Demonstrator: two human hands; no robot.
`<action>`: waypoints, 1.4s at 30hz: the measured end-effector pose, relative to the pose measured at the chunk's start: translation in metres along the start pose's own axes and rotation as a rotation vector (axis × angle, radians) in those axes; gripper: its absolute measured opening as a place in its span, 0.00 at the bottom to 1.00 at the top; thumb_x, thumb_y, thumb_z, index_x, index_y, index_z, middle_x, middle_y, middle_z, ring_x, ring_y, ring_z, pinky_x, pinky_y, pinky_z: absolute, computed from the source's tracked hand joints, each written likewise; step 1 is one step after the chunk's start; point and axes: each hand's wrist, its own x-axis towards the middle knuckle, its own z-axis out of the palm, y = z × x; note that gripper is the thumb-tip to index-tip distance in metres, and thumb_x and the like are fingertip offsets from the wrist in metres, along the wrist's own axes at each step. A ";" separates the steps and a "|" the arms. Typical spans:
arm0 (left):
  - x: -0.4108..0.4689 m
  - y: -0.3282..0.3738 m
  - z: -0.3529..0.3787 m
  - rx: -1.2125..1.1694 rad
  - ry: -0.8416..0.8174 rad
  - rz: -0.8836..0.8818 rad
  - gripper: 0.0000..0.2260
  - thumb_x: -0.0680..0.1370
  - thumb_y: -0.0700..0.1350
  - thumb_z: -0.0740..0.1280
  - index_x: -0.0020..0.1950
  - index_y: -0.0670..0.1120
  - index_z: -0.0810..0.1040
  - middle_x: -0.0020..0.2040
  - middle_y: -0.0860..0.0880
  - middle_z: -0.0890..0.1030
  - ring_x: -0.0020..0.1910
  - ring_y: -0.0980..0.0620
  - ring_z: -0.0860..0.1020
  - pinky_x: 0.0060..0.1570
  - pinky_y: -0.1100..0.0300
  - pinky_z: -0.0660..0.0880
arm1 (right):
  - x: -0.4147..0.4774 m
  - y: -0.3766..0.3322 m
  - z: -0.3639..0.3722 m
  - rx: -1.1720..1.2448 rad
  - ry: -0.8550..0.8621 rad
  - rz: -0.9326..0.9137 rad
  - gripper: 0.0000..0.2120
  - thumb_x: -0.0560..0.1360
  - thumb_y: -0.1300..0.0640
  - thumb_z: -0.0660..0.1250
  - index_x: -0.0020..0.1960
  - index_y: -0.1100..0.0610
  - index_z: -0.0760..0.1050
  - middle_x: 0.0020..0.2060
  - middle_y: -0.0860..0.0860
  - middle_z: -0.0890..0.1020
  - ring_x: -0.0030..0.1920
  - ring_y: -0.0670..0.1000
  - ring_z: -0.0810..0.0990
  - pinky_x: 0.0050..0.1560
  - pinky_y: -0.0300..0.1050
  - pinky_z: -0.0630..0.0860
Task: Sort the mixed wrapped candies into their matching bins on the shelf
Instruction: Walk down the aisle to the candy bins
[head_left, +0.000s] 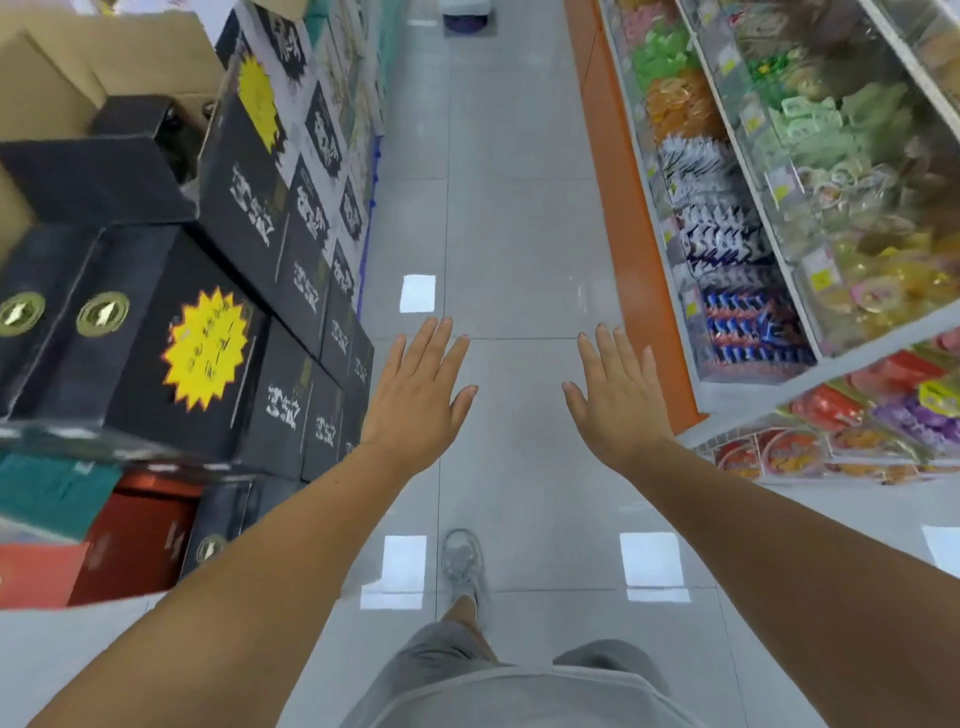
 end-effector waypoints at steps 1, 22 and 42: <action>0.020 -0.012 -0.002 0.007 -0.016 0.014 0.30 0.80 0.59 0.41 0.78 0.46 0.55 0.79 0.46 0.52 0.78 0.48 0.48 0.76 0.47 0.48 | 0.022 -0.003 -0.005 0.006 -0.011 0.016 0.29 0.82 0.44 0.43 0.79 0.55 0.43 0.78 0.54 0.46 0.78 0.55 0.42 0.75 0.56 0.40; 0.527 -0.188 -0.011 -0.052 -0.069 -0.016 0.30 0.80 0.59 0.43 0.78 0.46 0.56 0.79 0.46 0.54 0.78 0.48 0.49 0.76 0.48 0.47 | 0.554 0.050 -0.095 0.092 -0.059 0.067 0.29 0.82 0.45 0.45 0.79 0.55 0.45 0.78 0.55 0.47 0.78 0.55 0.43 0.76 0.56 0.41; 1.045 -0.398 -0.034 -0.081 -0.056 0.111 0.29 0.81 0.59 0.45 0.77 0.45 0.61 0.78 0.44 0.58 0.77 0.46 0.55 0.75 0.47 0.52 | 1.066 0.049 -0.175 0.173 -0.015 0.193 0.28 0.82 0.46 0.49 0.79 0.55 0.50 0.78 0.55 0.52 0.78 0.56 0.47 0.76 0.58 0.46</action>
